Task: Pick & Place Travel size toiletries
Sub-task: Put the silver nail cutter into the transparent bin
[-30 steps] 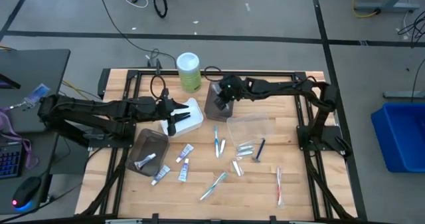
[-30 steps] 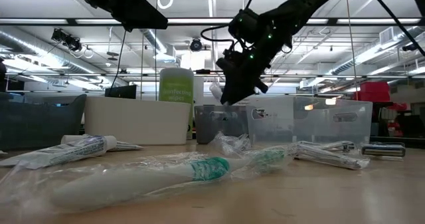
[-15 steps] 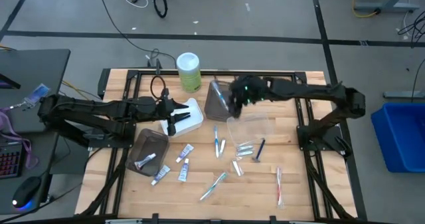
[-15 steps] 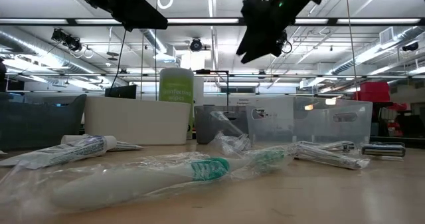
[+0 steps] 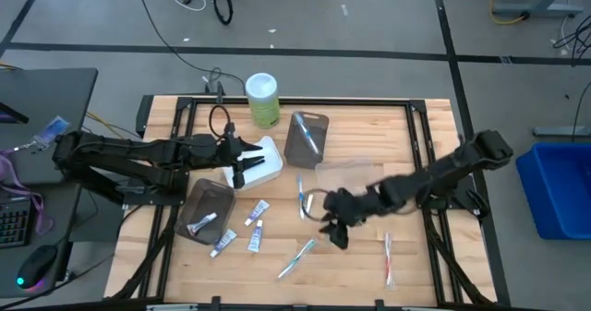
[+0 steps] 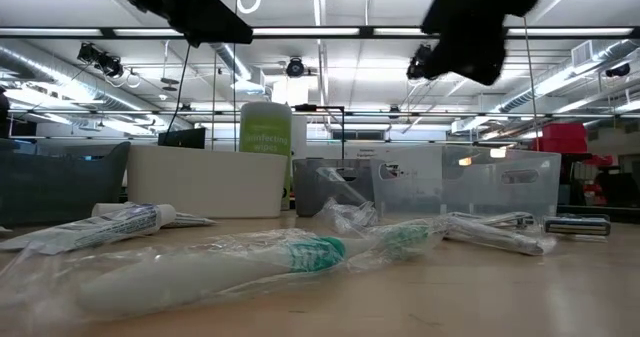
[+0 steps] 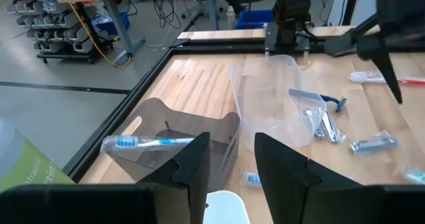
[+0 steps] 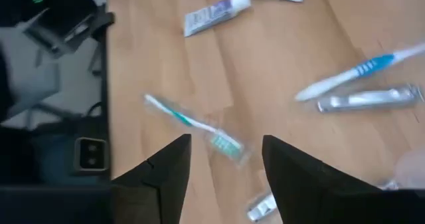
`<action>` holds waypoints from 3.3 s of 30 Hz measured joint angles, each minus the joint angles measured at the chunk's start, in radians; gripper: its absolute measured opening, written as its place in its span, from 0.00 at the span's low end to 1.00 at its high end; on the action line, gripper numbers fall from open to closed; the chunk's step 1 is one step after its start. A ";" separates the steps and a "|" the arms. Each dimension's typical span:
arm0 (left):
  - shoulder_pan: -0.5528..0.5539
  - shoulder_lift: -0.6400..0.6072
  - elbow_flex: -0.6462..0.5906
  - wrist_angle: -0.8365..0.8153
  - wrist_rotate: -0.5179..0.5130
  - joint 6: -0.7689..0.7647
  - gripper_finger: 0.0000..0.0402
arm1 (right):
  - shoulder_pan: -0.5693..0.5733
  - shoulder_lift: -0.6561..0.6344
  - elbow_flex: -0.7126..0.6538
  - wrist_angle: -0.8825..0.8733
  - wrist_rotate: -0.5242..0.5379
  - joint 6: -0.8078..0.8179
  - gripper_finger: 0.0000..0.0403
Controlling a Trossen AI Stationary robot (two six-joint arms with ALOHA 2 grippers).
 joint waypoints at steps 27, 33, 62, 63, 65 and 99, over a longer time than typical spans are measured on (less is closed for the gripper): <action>0.000 0.000 0.000 0.032 -0.024 -0.036 0.32 | 0.152 0.119 -0.300 0.407 0.252 0.214 0.47; 0.000 0.000 0.000 0.037 -0.049 -0.027 0.32 | 0.152 0.119 -0.300 0.318 0.243 0.215 0.45; 0.159 -0.043 0.363 0.082 -0.570 0.419 0.32 | 0.125 0.116 -0.300 0.252 0.217 0.135 0.57; 0.159 -0.043 0.390 0.069 -0.574 0.412 0.32 | 0.125 0.116 -0.300 0.253 0.218 0.134 0.56; 0.159 -0.043 0.426 0.041 -0.574 0.403 0.32 | 0.125 0.116 -0.300 0.253 0.233 0.146 0.55; 0.084 -0.006 0.109 0.095 -0.093 -0.128 0.32 | 0.192 0.322 -0.135 0.291 0.452 0.056 0.44</action>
